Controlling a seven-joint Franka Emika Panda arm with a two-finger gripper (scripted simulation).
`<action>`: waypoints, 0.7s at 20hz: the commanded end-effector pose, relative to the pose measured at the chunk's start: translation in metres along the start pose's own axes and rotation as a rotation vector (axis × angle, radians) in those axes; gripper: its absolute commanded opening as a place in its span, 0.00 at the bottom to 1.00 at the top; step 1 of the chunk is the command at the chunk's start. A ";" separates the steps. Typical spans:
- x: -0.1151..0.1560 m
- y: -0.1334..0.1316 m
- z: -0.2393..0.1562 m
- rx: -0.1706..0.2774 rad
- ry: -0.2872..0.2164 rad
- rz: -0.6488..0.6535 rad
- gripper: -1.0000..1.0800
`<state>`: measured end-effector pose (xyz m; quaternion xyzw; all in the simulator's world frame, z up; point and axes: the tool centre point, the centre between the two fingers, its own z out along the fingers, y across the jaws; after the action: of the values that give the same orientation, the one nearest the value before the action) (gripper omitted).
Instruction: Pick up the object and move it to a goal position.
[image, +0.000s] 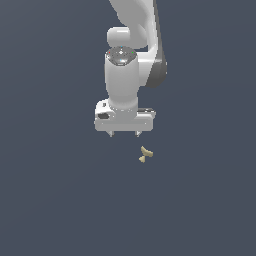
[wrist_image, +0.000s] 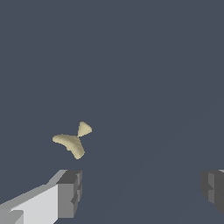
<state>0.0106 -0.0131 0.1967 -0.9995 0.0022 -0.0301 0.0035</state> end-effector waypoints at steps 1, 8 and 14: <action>0.000 0.000 0.000 0.000 0.000 0.000 0.96; 0.000 -0.018 0.006 0.028 -0.006 -0.015 0.96; 0.000 -0.022 0.007 0.035 -0.006 -0.025 0.96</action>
<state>0.0108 0.0090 0.1897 -0.9994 -0.0111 -0.0269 0.0206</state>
